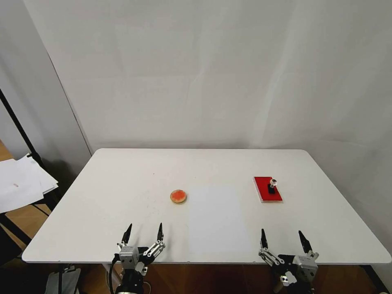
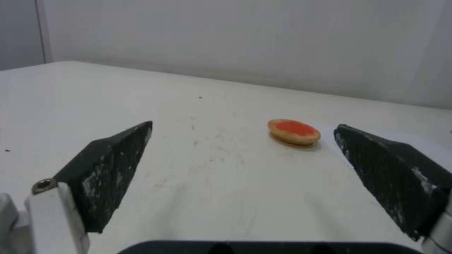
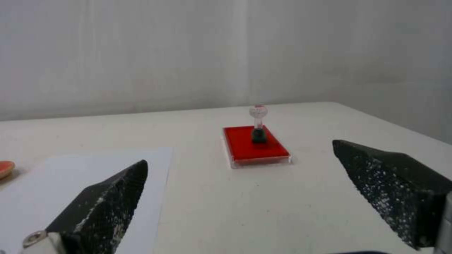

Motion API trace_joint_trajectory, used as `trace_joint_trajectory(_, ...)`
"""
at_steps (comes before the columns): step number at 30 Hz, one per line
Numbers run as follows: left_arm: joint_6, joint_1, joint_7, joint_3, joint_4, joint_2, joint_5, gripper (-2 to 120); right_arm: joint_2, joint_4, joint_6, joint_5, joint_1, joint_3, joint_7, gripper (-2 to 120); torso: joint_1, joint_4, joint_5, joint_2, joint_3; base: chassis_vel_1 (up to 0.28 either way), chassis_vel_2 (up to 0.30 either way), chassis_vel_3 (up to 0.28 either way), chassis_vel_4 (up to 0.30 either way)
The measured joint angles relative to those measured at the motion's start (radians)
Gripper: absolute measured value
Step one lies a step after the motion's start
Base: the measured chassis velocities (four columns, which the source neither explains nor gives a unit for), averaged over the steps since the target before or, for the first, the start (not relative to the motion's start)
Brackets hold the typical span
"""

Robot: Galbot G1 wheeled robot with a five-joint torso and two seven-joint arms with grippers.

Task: Pick up the stamp from the ink pad and place it onto another ink pad.

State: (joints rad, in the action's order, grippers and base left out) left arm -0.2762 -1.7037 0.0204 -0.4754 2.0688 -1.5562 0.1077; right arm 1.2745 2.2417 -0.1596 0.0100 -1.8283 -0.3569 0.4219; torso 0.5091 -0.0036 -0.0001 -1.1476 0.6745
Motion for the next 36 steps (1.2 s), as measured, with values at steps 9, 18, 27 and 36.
trace_joint_trajectory(9, 0.000, 0.000, 0.000, 0.000, 0.000, 0.000, 0.000, 102, 0.006, 0.001, 0.000, -0.001, -0.001, 0.000, 0.000, 100, 0.000, 0.0000, 0.0000, 0.000, 0.000, 0.000, 0.000, 0.000, 0.000)
trace_joint_trajectory(18, 0.000, 0.000, 0.000, 0.000, 0.000, 0.000, 0.000, 102, 0.009, -0.019, 0.021, 0.026, 0.054, -0.004, -0.008, 100, 0.000, -0.0002, 0.0000, 0.000, 0.000, 0.000, 0.000, 0.000, 0.000)
trace_joint_trajectory(27, 0.000, 0.000, 0.000, 0.000, 0.000, 0.000, 0.000, 102, -0.035, -0.090, 0.078, 0.126, 0.249, -0.005, -0.037, 100, 0.000, 0.0000, -0.0001, 0.000, 0.000, 0.000, 0.000, 0.000, 0.000)
trace_joint_trajectory(36, 0.000, 0.000, 0.000, 0.000, 0.000, 0.000, 0.000, 102, -0.056, -0.258, 0.066, 0.176, 0.390, 0.021, -0.056, 100, 0.000, 0.0000, 0.0001, 0.000, 0.000, 0.000, 0.000, 0.000, 0.000)
